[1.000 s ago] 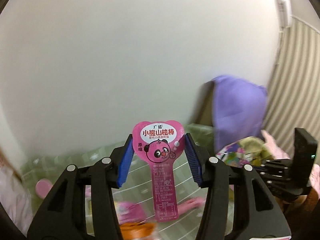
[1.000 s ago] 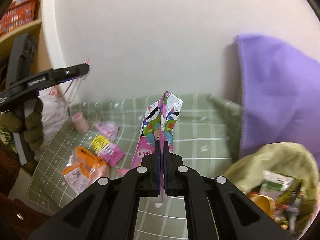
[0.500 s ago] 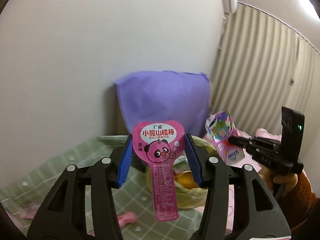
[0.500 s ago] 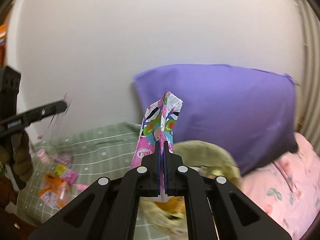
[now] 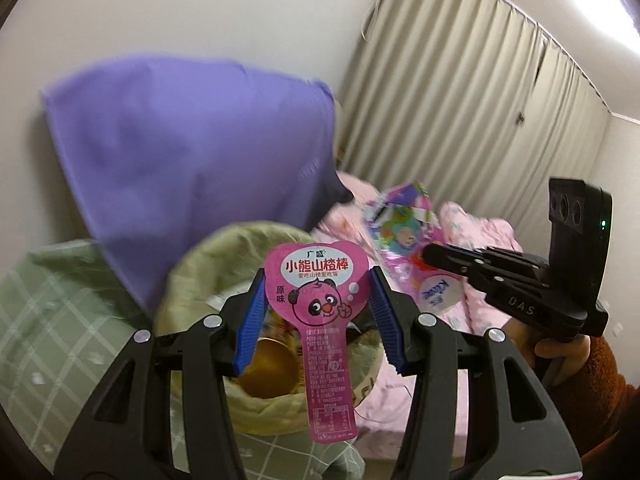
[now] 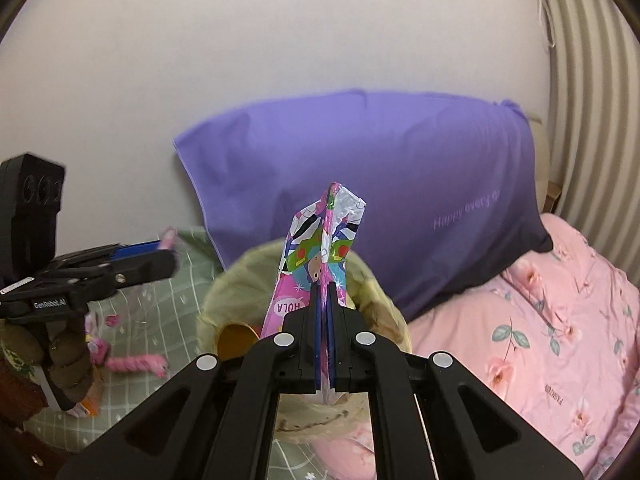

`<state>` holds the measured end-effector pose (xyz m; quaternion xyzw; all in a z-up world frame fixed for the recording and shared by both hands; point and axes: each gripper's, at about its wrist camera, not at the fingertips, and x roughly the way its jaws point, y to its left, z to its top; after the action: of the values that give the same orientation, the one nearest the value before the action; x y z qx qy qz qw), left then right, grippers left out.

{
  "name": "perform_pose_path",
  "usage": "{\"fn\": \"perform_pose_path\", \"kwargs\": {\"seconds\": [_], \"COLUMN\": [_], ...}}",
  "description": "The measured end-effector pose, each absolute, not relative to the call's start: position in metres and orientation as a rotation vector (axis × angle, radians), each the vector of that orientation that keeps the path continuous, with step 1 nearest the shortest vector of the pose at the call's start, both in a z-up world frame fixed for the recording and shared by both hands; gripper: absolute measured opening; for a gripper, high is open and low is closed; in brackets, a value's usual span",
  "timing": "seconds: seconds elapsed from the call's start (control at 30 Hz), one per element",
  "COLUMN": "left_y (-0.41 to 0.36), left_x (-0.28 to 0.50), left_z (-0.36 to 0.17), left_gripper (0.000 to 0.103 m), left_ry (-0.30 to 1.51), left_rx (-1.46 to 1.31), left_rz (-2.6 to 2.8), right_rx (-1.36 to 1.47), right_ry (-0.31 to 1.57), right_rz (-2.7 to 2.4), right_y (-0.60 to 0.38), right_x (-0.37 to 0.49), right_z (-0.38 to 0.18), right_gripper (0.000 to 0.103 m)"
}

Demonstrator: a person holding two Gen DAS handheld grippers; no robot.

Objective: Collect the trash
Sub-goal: 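Lift the lollipop card and HOLA wrapper and carry both over the yellow-green bag, then open the left tool over the bag while the right tool releases the wrapper in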

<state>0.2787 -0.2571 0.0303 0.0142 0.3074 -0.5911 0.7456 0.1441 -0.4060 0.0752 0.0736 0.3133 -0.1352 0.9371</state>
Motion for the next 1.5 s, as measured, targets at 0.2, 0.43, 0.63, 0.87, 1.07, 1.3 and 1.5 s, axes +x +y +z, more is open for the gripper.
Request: {"fn": "perform_pose_path", "kwargs": {"seconds": [0.2,0.43,0.63,0.87,1.07,1.3,1.5], "left_y": [-0.312,-0.309,-0.302,-0.305,-0.315,-0.321,-0.311], "left_x": [0.302,0.331,0.345,0.342,0.347,0.356,0.352], "left_z": [-0.035,-0.061,-0.053,-0.032,-0.027,-0.022,0.000], "left_gripper": [0.047,0.046,0.046,0.047,0.047,0.057,0.064], "left_ry": [0.854,0.865,0.870,0.844,0.838,0.875,0.822], "left_rx": [0.191,0.272,0.205,0.146,0.104,0.046,0.017], "left_rz": [-1.237,-1.152,-1.167,-1.199,-1.226,-1.246,-1.219], "right_rx": [0.179,0.194,0.146,0.174,0.183,0.248,0.198], "right_ry": [0.751,0.828,0.868,0.837,0.828,0.778,0.778], "right_rz": [-0.256,-0.167,-0.149,-0.182,-0.202,-0.207,-0.219], "right_y": [-0.426,-0.427,-0.423,-0.428,-0.432,-0.442,-0.434], "right_x": [0.168,0.206,0.231,0.219,0.212,0.204,0.202], "right_z": [0.036,-0.006,-0.027,-0.026,-0.023,-0.019,-0.015], "right_gripper": [0.005,0.005,0.005,0.005,0.005,0.006,0.014]}}
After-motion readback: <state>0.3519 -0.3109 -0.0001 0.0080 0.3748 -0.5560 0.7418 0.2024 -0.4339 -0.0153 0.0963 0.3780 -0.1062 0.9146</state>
